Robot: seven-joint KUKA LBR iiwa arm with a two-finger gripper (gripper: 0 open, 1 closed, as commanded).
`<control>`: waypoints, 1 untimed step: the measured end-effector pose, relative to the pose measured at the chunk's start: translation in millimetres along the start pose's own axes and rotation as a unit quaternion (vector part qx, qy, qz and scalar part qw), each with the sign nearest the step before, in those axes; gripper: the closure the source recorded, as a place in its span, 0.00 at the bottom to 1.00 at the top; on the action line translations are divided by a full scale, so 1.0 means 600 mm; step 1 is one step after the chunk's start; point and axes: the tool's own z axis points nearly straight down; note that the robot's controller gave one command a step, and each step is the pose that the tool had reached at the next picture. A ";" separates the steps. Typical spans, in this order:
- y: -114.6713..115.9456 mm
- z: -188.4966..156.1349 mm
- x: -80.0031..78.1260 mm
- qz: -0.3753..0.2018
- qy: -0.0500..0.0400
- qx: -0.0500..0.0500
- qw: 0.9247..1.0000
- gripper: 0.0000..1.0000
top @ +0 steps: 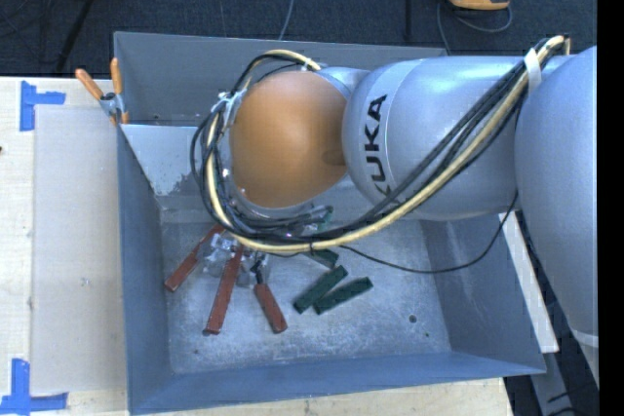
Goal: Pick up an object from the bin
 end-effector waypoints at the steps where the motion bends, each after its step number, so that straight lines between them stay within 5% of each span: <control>1: 0.000 -0.017 -0.001 0.003 0.001 -0.001 1.000 1.00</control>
Offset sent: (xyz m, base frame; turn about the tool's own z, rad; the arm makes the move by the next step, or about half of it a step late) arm 0.0000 -0.0001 0.0105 0.0000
